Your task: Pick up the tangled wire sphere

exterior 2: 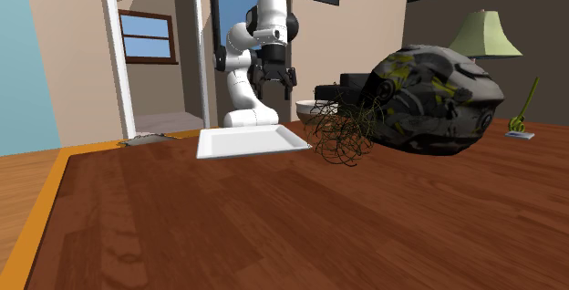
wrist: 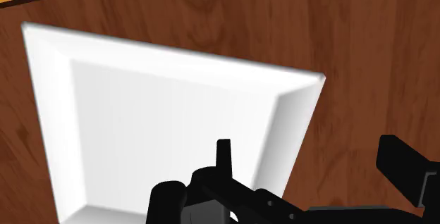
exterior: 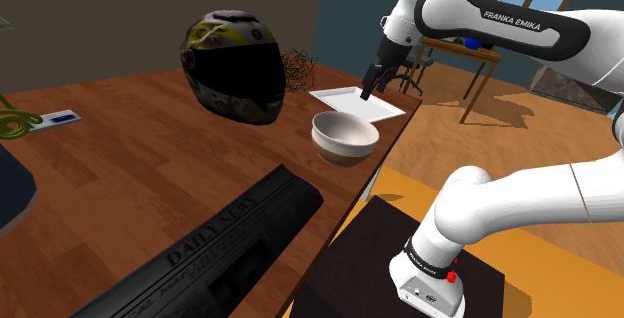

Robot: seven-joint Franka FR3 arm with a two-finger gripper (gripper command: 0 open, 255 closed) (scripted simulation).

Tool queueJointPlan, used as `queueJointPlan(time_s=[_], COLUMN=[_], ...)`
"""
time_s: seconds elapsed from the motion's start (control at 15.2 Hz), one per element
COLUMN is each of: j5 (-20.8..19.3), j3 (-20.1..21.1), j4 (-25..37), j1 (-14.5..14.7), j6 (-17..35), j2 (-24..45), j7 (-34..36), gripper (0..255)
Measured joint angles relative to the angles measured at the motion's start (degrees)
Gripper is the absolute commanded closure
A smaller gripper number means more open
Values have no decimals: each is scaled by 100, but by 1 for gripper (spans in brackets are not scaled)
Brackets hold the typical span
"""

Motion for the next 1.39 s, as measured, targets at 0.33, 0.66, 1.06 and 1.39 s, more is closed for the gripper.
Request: queueJointPlan(time_s=[0.33, 0.66, 1.06, 1.39], j5=[-60, -123, -153, -96], j3=[-78, -179, -366, -496], j4=[-102, -174, -104, 197], j1=[100, 285, 530, 808], j6=[892, 2400, 4123, 5432], j2=[197, 624, 1181, 1775], j7=[-157, -379, -747, -1055], gripper=[0, 0, 0, 0])
